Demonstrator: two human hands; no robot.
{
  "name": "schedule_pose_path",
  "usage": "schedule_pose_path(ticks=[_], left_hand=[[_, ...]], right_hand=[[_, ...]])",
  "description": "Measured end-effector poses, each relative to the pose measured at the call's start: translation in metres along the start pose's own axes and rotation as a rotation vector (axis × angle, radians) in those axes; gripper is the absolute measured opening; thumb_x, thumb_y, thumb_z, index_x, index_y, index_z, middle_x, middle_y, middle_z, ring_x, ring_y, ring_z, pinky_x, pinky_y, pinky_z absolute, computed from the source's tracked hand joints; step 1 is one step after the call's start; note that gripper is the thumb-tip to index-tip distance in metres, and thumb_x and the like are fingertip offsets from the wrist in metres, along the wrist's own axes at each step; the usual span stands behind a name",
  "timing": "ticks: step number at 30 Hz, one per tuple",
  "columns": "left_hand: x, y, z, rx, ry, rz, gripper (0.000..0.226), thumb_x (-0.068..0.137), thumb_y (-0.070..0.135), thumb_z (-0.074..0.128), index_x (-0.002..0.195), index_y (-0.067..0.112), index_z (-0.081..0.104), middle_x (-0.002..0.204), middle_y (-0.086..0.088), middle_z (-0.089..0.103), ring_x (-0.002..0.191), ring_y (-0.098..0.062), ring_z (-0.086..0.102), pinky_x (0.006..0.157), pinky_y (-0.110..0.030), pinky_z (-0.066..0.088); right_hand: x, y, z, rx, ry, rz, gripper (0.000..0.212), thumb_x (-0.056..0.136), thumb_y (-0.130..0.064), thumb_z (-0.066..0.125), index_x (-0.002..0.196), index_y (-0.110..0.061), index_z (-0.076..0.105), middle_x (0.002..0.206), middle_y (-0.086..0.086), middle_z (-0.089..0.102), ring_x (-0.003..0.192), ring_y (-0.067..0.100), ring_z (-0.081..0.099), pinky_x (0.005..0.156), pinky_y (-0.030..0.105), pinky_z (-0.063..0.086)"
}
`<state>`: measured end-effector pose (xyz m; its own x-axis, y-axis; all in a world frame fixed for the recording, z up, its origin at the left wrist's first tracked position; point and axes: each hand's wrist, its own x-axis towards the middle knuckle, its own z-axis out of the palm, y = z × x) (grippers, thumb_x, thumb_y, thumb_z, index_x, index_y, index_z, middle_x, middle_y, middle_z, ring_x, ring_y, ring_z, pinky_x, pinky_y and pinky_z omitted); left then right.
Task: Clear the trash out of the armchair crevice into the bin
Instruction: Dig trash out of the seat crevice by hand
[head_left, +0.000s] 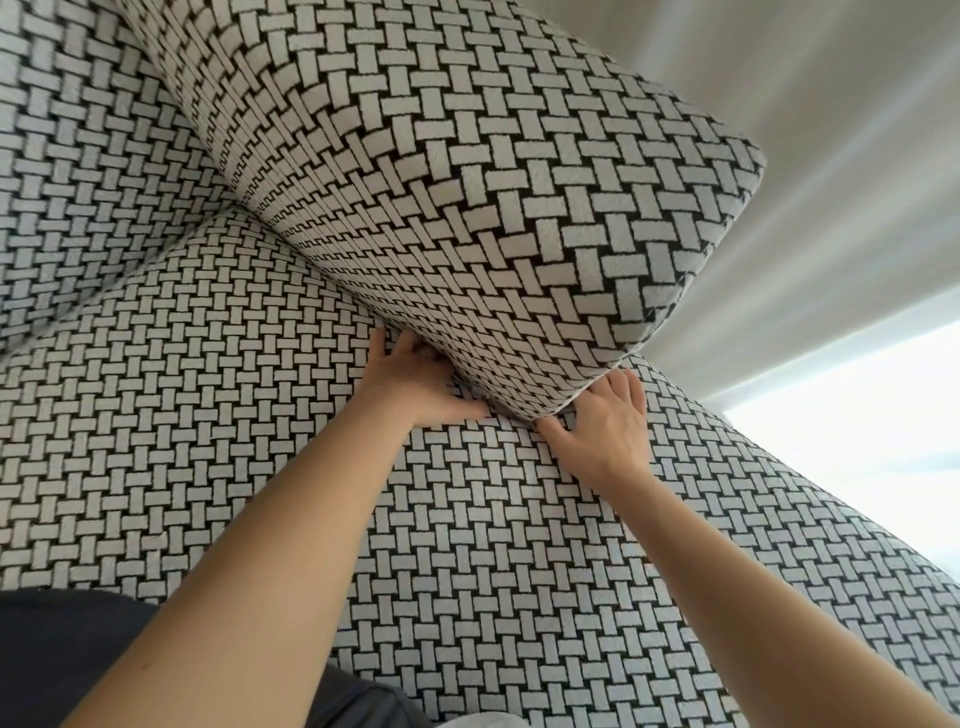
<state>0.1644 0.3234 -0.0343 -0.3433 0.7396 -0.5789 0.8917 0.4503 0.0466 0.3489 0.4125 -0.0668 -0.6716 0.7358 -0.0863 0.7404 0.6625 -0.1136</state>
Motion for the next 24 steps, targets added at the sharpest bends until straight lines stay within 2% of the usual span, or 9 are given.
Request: schedule_pose_path(ticks=[4,9,13,16,20,24], left_hand=[[-0.002,0.004,0.008,-0.069,0.066,-0.008,0.079,0.079,0.071,0.036,0.145,0.031,0.025,0.156,0.004,0.012,0.143,-0.024,-0.005,0.113,-0.056,-0.009],[-0.007,0.01,0.015,-0.101,0.153,-0.001,0.07,0.083,0.065,0.033,0.143,0.03,0.03,0.154,0.006,0.021,0.143,-0.021,0.005,0.113,-0.05,-0.009],[-0.007,0.012,0.015,-0.044,0.225,0.001,0.067,0.086,0.062,0.029,0.142,0.026,0.033,0.151,0.006,0.029,0.141,-0.021,0.014,0.116,-0.044,0.003],[-0.006,0.016,0.013,0.035,0.208,0.009,0.071,0.087,0.064,0.023,0.143,0.022,0.032,0.151,0.003,0.03,0.141,-0.02,0.017,0.116,-0.04,0.008],[0.001,0.018,0.006,0.073,0.127,-0.013,0.072,0.088,0.062,0.017,0.147,0.021,0.02,0.154,-0.002,0.023,0.143,-0.022,0.014,0.117,-0.038,0.006],[0.012,0.011,0.002,0.073,0.007,0.02,0.07,0.09,0.061,0.012,0.149,0.024,0.007,0.157,-0.001,0.006,0.145,-0.022,0.0,0.117,-0.041,-0.005]], right_hand=[[0.001,0.0,-0.001,0.009,-0.01,-0.008,0.07,0.078,-0.061,0.028,0.13,-0.019,0.049,0.135,0.0,0.043,0.132,0.019,0.021,0.117,0.04,0.006],[-0.009,0.0,0.0,0.096,0.012,-0.045,0.056,0.078,-0.054,0.038,0.115,-0.018,0.06,0.129,-0.002,0.049,0.131,0.017,0.026,0.117,0.036,0.003],[-0.024,-0.013,0.004,0.186,0.077,-0.01,0.055,0.08,-0.055,0.037,0.116,-0.02,0.058,0.123,-0.006,0.055,0.127,0.013,0.034,0.117,0.035,0.005],[-0.023,-0.016,0.004,0.129,0.025,0.005,0.054,0.083,-0.055,0.033,0.115,-0.021,0.06,0.128,-0.009,0.052,0.133,0.011,0.026,0.117,0.036,0.0],[-0.02,-0.019,0.002,0.152,-0.01,0.033,0.043,0.086,-0.047,0.046,0.113,-0.019,0.064,0.133,-0.008,0.049,0.135,0.013,0.024,0.117,0.037,-0.001],[-0.019,-0.019,0.003,0.233,0.032,0.071,0.032,0.083,-0.043,0.053,0.092,-0.017,0.069,0.121,-0.008,0.056,0.129,0.013,0.029,0.117,0.033,-0.001]])
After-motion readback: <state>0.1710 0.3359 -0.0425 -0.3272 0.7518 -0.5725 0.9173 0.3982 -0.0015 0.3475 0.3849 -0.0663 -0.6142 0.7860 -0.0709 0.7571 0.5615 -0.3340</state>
